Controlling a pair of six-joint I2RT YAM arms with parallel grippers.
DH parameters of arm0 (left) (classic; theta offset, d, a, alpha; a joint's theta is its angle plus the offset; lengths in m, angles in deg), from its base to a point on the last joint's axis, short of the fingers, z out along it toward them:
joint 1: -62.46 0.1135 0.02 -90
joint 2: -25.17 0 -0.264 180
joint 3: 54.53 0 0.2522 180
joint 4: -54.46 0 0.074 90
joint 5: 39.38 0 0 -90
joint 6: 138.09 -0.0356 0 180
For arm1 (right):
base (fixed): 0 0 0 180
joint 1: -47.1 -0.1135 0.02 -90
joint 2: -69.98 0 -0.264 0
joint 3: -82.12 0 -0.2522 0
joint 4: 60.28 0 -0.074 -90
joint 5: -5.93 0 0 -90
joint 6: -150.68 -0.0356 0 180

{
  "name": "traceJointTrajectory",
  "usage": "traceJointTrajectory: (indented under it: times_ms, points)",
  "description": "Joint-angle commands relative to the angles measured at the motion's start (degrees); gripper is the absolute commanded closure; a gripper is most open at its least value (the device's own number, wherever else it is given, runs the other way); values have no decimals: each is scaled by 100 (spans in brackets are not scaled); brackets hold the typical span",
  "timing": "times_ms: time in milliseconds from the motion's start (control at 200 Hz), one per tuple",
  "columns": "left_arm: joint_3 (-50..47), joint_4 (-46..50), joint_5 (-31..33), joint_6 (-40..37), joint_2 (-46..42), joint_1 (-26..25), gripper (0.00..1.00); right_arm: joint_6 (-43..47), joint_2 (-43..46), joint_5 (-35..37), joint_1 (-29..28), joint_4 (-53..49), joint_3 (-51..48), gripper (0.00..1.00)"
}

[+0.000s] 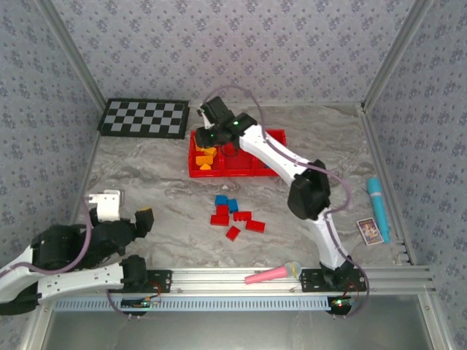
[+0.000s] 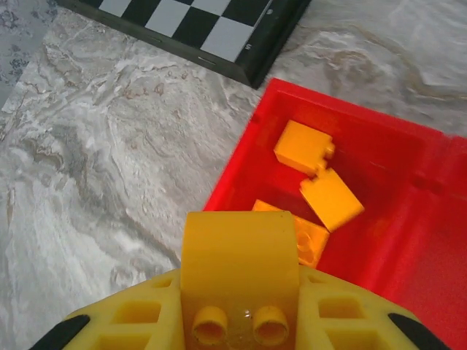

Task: Sort the legos into containers by color
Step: Pick up the lego from the bottom-center of the table, then place the lego in the container.

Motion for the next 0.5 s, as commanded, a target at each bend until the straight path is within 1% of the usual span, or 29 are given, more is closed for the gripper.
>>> traceJointTrajectory:
  times_ms: [0,100,175,325,400,495]
  points:
    - [-27,-142,120,-233,-13,-30,0,75,-554,-305,136,-476,795,86]
    - [-61,-217,94,-326,-126,-35,0,-15,-806,-512,280,-271,882,83]
    - [-95,-313,44,-430,-215,-35,0,-67,-917,-706,367,-161,884,77]
    - [-107,-408,-36,-534,-160,-35,0,95,-889,-888,405,-148,888,52]
    - [-98,-420,-54,-546,9,-35,0,191,-771,-939,388,-191,889,37]
    - [-106,-495,-98,-648,324,-26,0,304,-537,-879,336,-294,814,28]
